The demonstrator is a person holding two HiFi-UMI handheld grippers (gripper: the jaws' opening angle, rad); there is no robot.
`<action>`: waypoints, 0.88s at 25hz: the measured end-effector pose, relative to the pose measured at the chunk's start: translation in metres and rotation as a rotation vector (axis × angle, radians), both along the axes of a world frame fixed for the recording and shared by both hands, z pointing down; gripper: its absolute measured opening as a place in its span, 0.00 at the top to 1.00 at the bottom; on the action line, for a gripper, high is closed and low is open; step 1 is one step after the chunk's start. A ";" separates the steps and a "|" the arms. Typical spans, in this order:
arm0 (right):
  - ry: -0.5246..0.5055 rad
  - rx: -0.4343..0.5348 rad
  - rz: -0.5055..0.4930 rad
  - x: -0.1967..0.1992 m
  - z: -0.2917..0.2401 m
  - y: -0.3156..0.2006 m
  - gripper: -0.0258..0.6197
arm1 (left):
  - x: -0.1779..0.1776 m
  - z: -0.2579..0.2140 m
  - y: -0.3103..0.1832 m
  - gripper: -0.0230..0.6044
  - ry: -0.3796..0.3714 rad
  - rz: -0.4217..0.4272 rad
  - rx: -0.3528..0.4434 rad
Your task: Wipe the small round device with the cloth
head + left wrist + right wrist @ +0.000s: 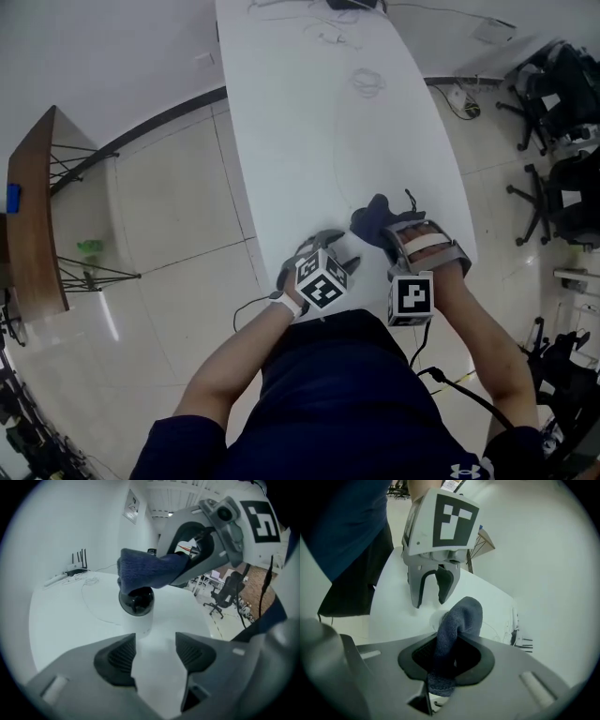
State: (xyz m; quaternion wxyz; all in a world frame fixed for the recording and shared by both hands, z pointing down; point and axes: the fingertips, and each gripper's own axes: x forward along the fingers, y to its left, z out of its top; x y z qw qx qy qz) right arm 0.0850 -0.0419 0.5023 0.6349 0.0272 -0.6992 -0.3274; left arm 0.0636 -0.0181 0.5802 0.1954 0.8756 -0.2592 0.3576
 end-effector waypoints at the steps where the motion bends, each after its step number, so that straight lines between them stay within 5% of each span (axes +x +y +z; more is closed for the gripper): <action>1: -0.013 -0.039 0.042 0.000 0.004 0.009 0.83 | -0.002 0.001 0.003 0.54 0.001 -0.001 -0.006; 15: -0.697 -0.902 0.907 -0.049 0.049 0.052 0.83 | -0.057 -0.003 0.039 0.56 0.057 -0.130 -0.085; 18: -0.730 -0.932 1.029 -0.042 0.058 0.040 0.83 | -0.061 -0.005 0.045 0.56 0.053 -0.133 -0.092; 22: -0.839 -0.915 1.006 -0.045 0.023 0.027 0.83 | -0.064 -0.009 0.047 0.56 0.058 -0.118 -0.086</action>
